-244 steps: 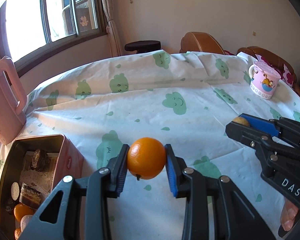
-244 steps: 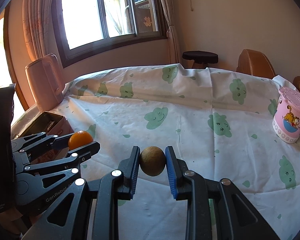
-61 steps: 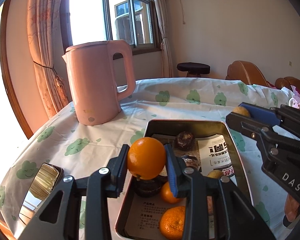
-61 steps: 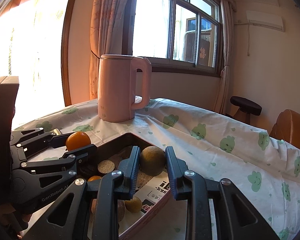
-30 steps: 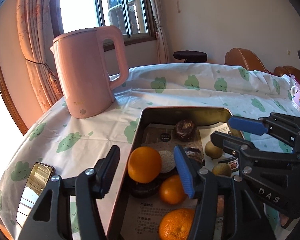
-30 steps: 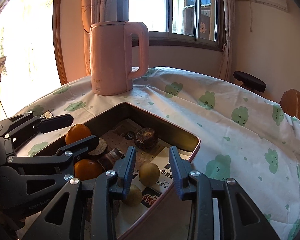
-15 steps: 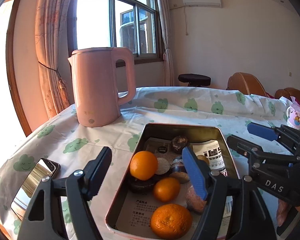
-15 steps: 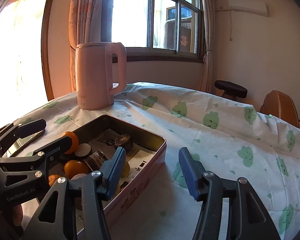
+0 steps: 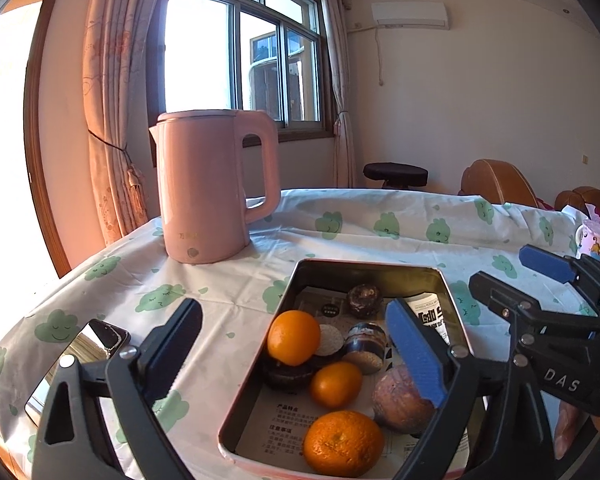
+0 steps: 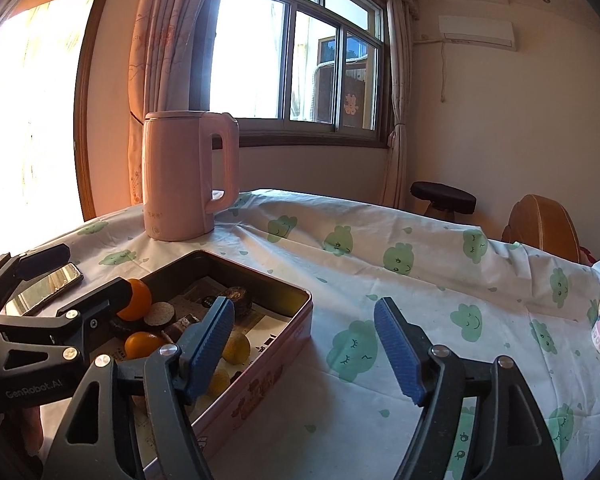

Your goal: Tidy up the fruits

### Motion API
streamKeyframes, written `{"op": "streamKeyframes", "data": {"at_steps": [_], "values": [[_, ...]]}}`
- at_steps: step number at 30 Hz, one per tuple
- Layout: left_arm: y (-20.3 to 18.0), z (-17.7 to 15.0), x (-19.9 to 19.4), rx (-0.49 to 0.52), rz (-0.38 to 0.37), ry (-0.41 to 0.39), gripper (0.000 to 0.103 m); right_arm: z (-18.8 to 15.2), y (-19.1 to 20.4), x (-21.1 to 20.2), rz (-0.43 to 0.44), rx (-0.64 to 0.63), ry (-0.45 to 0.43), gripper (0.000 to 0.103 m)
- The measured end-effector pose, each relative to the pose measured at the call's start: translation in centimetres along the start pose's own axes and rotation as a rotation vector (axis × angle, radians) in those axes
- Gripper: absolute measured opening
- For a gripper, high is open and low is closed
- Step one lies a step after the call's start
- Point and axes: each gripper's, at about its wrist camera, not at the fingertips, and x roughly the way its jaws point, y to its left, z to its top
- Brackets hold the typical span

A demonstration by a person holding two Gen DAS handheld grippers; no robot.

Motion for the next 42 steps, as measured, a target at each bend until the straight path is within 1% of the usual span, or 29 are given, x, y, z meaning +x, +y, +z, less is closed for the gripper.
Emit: {"op": "streamKeyframes", "data": {"at_steps": [10,18,23,26,36,42], "values": [[0.1,0.0,0.0,0.001,0.002,-0.003,0.098,-0.1,-0.1,-0.2,-0.008,0.007,-0.008,0.080],[0.1,0.0,-0.1,0.002,0.001,-0.003,0.099,-0.1,-0.1,-0.3,-0.009,0.009,-0.013,0.081],[0.1,-0.1,0.0,0.003,0.000,-0.005,0.103,-0.1,-0.2,-0.3,-0.011,0.009,-0.014,0.082],[0.2,-0.1,-0.1,0.002,0.003,-0.006,0.103,-0.1,-0.1,-0.3,-0.014,0.008,-0.014,0.083],[-0.3,-0.1,-1.0,0.016,-0.001,-0.050,0.103,-0.1,-0.2,-0.4,-0.020,0.004,-0.019,0.084],[-0.1,-0.1,-1.0,0.009,-0.011,-0.050,0.103,-0.1,-0.2,-0.4,-0.021,0.001,-0.021,0.084]]}}
